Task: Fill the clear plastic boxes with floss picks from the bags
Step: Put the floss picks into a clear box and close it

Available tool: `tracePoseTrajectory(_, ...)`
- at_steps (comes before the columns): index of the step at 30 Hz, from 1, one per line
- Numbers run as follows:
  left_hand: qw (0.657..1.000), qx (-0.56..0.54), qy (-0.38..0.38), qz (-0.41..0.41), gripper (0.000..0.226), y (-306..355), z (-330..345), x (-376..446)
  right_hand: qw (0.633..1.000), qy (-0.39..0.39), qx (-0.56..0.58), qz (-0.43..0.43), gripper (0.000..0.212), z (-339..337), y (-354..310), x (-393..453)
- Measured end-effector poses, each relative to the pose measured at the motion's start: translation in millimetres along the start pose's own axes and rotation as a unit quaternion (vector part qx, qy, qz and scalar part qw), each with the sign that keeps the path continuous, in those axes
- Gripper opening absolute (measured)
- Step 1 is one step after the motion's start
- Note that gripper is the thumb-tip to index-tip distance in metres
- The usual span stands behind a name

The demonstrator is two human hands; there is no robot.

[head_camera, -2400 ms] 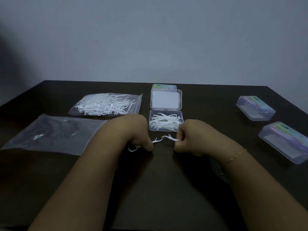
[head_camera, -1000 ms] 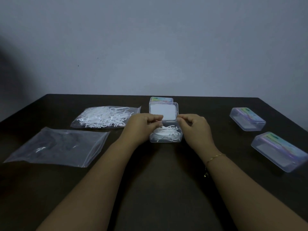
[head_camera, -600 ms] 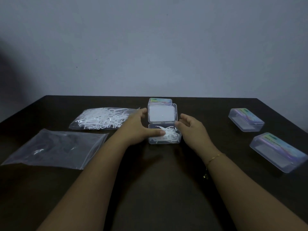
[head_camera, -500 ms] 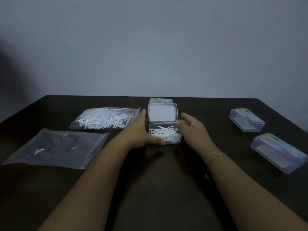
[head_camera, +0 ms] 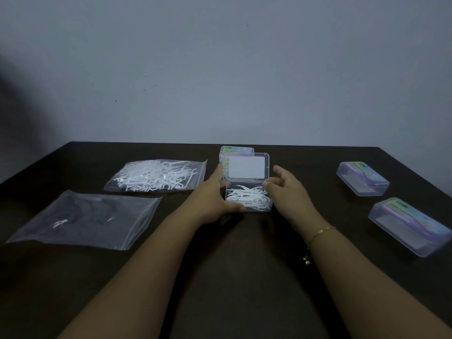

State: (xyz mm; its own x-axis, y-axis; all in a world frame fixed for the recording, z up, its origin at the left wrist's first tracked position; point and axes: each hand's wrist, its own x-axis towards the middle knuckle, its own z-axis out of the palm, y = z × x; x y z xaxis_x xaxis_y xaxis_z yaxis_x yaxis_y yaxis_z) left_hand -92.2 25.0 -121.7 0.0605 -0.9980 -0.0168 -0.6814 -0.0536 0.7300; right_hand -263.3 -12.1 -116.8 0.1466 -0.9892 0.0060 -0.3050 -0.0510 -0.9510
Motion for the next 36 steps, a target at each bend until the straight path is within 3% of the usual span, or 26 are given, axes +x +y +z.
tracePoseTrajectory(4, 0.998, 0.036, 0.004, 0.045, 0.109, 4.6, 12.0, -2.2, 1.0, 0.023, -0.009, 0.001, 0.054, -1.2, 4.0, 2.6)
tracePoseTrajectory(10, 0.997, 0.066, 0.007, 0.04, 0.106, 4.7, 18.1, 1.6, 0.998, 0.057, -0.027, 0.015, 0.054, -0.1, 7.2, 4.9)
tracePoseTrajectory(14, 0.996, 0.065, 0.025, 0.059, 0.104, 5.5, 14.9, -1.6, 0.99, 0.089, -0.114, 0.0, 0.053, 7.1, 8.9, 1.4)
tracePoseTrajectory(18, 0.982, 0.136, 0.106, 0.074, 0.083, 2.6, 7.8, -6.3, 0.972, 0.105, -0.211, -0.017, 0.053, 8.5, 4.3, -8.0)
tracePoseTrajectory(25, 0.96, 0.188, 0.206, 0.036, 0.039, -4.7, -7.1, -11.0, 0.95, 0.151, -0.268, -0.047, 0.052, 8.8, 0.7, -21.8)
tracePoseTrajectory(30, 0.939, 0.204, 0.277, 0.015, 0.021, -11.5, -9.4, -23.9, 0.904, 0.151, -0.365, -0.165, 0.046, 22.4, 1.4, -38.8)
tracePoseTrajectory(33, 0.926, 0.222, 0.304, 0.007, 0.022, -16.4, -10.8, -37.9, 0.852, 0.146, -0.414, -0.286, 0.038, 46.9, 0.3, -49.5)
tracePoseTrajectory(36, 0.916, 0.239, 0.323, -0.009, 0.025, -24.4, -14.1, -54.9, 0.8, 0.113, -0.481, -0.34, 0.034, 72.9, 1.3, -55.7)
